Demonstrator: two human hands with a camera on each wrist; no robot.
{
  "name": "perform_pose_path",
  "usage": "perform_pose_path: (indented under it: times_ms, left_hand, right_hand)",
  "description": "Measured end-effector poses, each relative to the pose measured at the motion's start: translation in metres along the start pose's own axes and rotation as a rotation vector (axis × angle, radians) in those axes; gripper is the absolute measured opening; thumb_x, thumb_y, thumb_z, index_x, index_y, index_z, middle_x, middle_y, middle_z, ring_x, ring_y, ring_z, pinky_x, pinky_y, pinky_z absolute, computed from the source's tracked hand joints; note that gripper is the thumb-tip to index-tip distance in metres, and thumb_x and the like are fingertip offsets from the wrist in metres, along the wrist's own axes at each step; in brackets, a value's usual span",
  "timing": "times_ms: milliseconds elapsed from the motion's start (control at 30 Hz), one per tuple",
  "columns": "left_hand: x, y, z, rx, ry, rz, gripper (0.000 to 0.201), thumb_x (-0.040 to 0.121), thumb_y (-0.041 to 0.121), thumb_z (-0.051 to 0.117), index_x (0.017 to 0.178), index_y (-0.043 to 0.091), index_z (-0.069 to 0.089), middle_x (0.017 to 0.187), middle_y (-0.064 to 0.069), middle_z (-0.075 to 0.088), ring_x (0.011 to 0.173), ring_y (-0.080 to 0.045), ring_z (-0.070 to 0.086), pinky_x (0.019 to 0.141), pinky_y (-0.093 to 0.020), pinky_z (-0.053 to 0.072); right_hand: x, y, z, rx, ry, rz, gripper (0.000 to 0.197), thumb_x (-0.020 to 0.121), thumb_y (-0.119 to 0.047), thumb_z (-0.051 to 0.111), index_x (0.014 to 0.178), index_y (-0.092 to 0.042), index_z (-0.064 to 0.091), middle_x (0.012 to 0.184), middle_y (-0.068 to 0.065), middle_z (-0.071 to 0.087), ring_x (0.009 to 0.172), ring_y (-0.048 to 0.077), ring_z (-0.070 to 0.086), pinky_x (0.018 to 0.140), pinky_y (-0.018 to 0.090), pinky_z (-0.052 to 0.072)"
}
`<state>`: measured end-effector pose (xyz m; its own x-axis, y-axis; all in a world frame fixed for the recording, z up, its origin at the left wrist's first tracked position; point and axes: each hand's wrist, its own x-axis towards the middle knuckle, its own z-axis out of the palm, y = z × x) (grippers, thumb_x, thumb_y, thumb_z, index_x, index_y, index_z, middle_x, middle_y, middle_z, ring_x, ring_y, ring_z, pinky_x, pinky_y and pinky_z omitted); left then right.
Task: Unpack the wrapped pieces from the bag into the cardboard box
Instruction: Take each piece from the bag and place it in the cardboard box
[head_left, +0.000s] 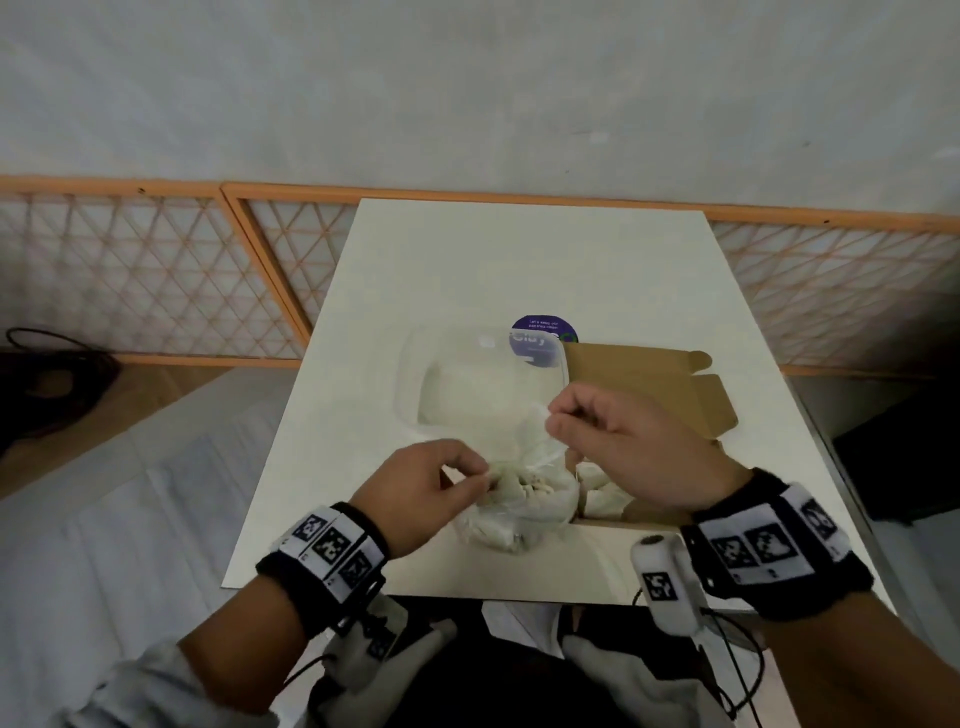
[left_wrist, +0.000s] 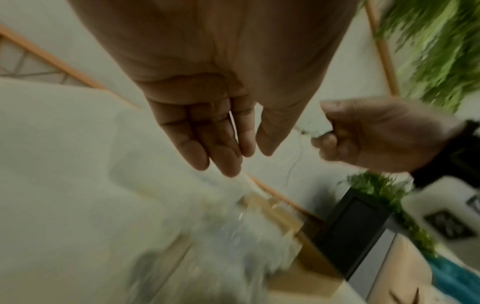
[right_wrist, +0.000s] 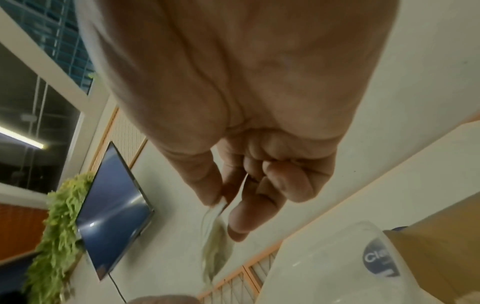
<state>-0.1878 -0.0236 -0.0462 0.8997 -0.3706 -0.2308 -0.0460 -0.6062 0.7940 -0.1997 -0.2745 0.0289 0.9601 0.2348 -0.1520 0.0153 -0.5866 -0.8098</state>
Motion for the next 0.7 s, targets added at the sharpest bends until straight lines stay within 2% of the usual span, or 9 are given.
perform_pose_path:
  times_ms: [100, 200, 267, 367, 433, 467, 567, 600, 700]
  left_hand:
    - [-0.003, 0.027, -0.016, -0.209, 0.093, 0.075, 0.023, 0.091, 0.03, 0.077, 0.112, 0.034, 0.068, 0.104, 0.02, 0.071, 0.088, 0.001, 0.069, 0.076, -0.016, 0.053]
    - [-0.007, 0.058, -0.024, -0.365, 0.049, 0.126, 0.044, 0.085, 0.032, 0.083, 0.124, 0.033, 0.062, 0.12, 0.012, 0.069, 0.107, -0.004, 0.067, 0.088, -0.025, 0.059]
    - [-0.007, 0.073, -0.022, -0.456, -0.039, 0.12, 0.054, 0.082, 0.035, 0.085, 0.129, 0.031, 0.059, 0.119, 0.006, 0.07, 0.103, -0.01, 0.07, 0.087, -0.038, 0.062]
    - [-0.006, 0.08, -0.017, -0.448, -0.077, 0.183, 0.034, 0.092, 0.038, 0.075, 0.122, 0.028, 0.065, 0.097, 0.001, 0.074, 0.083, -0.024, 0.067, 0.08, -0.055, 0.057]
    - [-0.006, 0.079, -0.017, -0.441, -0.058, 0.215, 0.023, 0.094, 0.038, 0.072, 0.109, 0.021, 0.07, 0.088, -0.008, 0.072, 0.074, -0.038, 0.06, 0.069, -0.053, 0.051]
    - [-0.005, 0.078, -0.017, -0.446, -0.035, 0.208, 0.022, 0.093, 0.037, 0.073, 0.103, 0.017, 0.07, 0.085, -0.011, 0.071, 0.071, -0.038, 0.056, 0.066, -0.048, 0.047]
    - [-0.002, 0.074, -0.02, -0.443, 0.024, 0.192, 0.029, 0.086, 0.041, 0.076, 0.094, 0.013, 0.067, 0.079, -0.005, 0.067, 0.07, -0.016, 0.056, 0.07, -0.034, 0.045]
    - [-0.002, 0.073, -0.02, -0.444, 0.028, 0.198, 0.033, 0.084, 0.043, 0.077, 0.092, 0.012, 0.067, 0.081, -0.009, 0.066, 0.072, -0.016, 0.057, 0.071, -0.035, 0.046]
    - [-0.001, 0.071, -0.02, -0.46, 0.023, 0.192, 0.041, 0.079, 0.044, 0.078, 0.088, 0.008, 0.061, 0.088, -0.029, 0.064, 0.074, -0.033, 0.056, 0.072, -0.047, 0.047]
  right_hand:
    - [-0.004, -0.003, -0.008, 0.102, -0.007, -0.018, 0.015, 0.105, -0.024, 0.061, 0.095, -0.014, 0.066, 0.084, -0.004, 0.063, 0.083, 0.023, 0.073, 0.076, 0.029, 0.051]
    - [-0.006, -0.008, -0.009, 0.178, 0.001, -0.062, 0.015, 0.104, -0.022, 0.062, 0.096, -0.01, 0.067, 0.085, 0.006, 0.065, 0.075, 0.016, 0.068, 0.076, 0.03, 0.051]
    - [-0.007, -0.013, -0.009, 0.194, 0.01, -0.098, 0.014, 0.104, -0.022, 0.062, 0.096, -0.012, 0.068, 0.086, 0.009, 0.066, 0.073, 0.013, 0.065, 0.074, 0.032, 0.051]
    - [-0.009, -0.015, -0.009, 0.2, -0.005, -0.142, 0.01, 0.103, -0.02, 0.064, 0.095, -0.016, 0.07, 0.082, -0.002, 0.067, 0.07, 0.011, 0.061, 0.07, 0.03, 0.051]
    - [-0.01, -0.016, -0.009, 0.227, -0.007, -0.15, 0.008, 0.101, -0.016, 0.067, 0.095, -0.018, 0.071, 0.079, -0.008, 0.067, 0.069, 0.009, 0.059, 0.067, 0.024, 0.051]
    - [-0.01, -0.015, -0.009, 0.231, -0.009, -0.15, 0.007, 0.1, -0.014, 0.068, 0.095, -0.017, 0.071, 0.077, -0.011, 0.066, 0.068, 0.007, 0.057, 0.065, 0.022, 0.05]
    - [-0.01, -0.014, -0.01, 0.197, -0.002, -0.137, 0.005, 0.098, -0.012, 0.07, 0.094, -0.015, 0.071, 0.072, -0.016, 0.063, 0.065, 0.002, 0.053, 0.063, 0.016, 0.045]
    - [-0.01, -0.013, -0.009, 0.171, 0.009, -0.125, 0.007, 0.098, -0.011, 0.07, 0.093, -0.017, 0.071, 0.071, -0.018, 0.063, 0.064, 0.0, 0.053, 0.063, 0.015, 0.045]
    - [-0.009, -0.014, -0.008, 0.018, 0.045, -0.082, 0.013, 0.097, -0.015, 0.067, 0.093, -0.026, 0.07, 0.068, -0.024, 0.063, 0.061, 0.002, 0.053, 0.061, 0.017, 0.045]
